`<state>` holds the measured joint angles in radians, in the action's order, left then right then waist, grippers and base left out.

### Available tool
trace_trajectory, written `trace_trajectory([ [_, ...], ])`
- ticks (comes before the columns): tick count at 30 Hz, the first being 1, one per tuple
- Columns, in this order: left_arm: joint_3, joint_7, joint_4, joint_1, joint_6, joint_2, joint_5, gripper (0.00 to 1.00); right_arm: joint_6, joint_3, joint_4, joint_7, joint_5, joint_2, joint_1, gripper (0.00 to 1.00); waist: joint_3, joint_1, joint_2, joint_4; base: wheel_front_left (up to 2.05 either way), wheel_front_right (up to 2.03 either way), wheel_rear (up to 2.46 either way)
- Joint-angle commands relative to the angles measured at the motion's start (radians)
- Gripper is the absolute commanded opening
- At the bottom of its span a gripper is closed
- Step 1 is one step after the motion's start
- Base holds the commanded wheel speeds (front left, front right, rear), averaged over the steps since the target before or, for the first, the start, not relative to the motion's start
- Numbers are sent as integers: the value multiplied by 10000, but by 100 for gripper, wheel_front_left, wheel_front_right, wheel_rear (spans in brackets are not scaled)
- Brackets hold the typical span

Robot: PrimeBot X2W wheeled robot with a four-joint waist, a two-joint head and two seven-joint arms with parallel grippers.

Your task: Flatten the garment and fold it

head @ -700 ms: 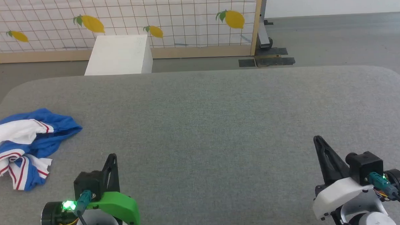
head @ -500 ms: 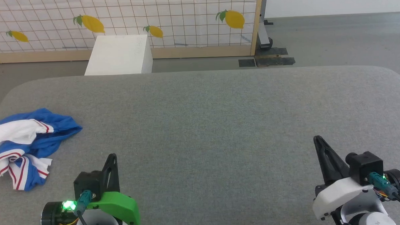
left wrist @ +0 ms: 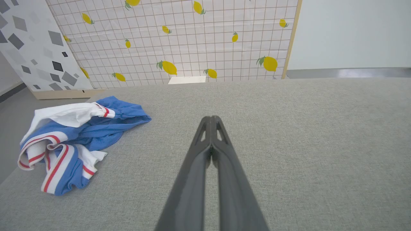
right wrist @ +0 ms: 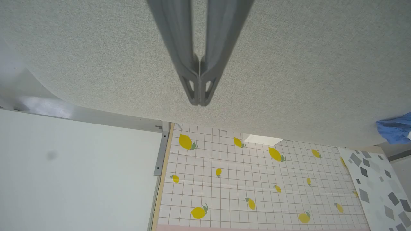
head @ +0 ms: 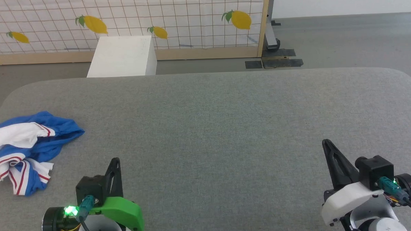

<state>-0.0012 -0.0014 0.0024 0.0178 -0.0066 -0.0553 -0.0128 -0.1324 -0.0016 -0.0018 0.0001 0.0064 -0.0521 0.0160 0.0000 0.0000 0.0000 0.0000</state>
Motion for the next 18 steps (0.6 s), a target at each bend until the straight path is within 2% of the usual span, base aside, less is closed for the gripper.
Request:
trace_trajectory([
  [1,12,14,-24,-178,66,51,128,0,17,16,18,-1,-64,19,-160,0,0,0,0,0,0,0,0],
  [5,12,14,-24,-178,66,51,128,0,17,16,18,-1,-64,19,-160,0,0,0,0,0,0,0,0],
  [6,2,0,0,0,0,0,0,100,0,2,0,0,0,0,0,100,0,0,0,0,0,0,0],
  [7,-1,-4,0,6,0,-2,-11,100,0,-3,0,-4,4,0,2,100,1,0,0,0,0,0,0],
  [8,-5,-6,2,14,2,-4,-25,0,0,-8,1,-6,6,0,3,0,1,0,0,-1,0,0,0],
  [9,-13,0,2,15,-2,-4,-44,100,0,-10,0,0,2,-2,3,100,1,0,0,-1,0,0,0],
  [18,-110,-182,-5,-35,176,0,-129,100,1,-156,-77,-183,234,0,-10,100,18,0,0,0,0,0,0],
])
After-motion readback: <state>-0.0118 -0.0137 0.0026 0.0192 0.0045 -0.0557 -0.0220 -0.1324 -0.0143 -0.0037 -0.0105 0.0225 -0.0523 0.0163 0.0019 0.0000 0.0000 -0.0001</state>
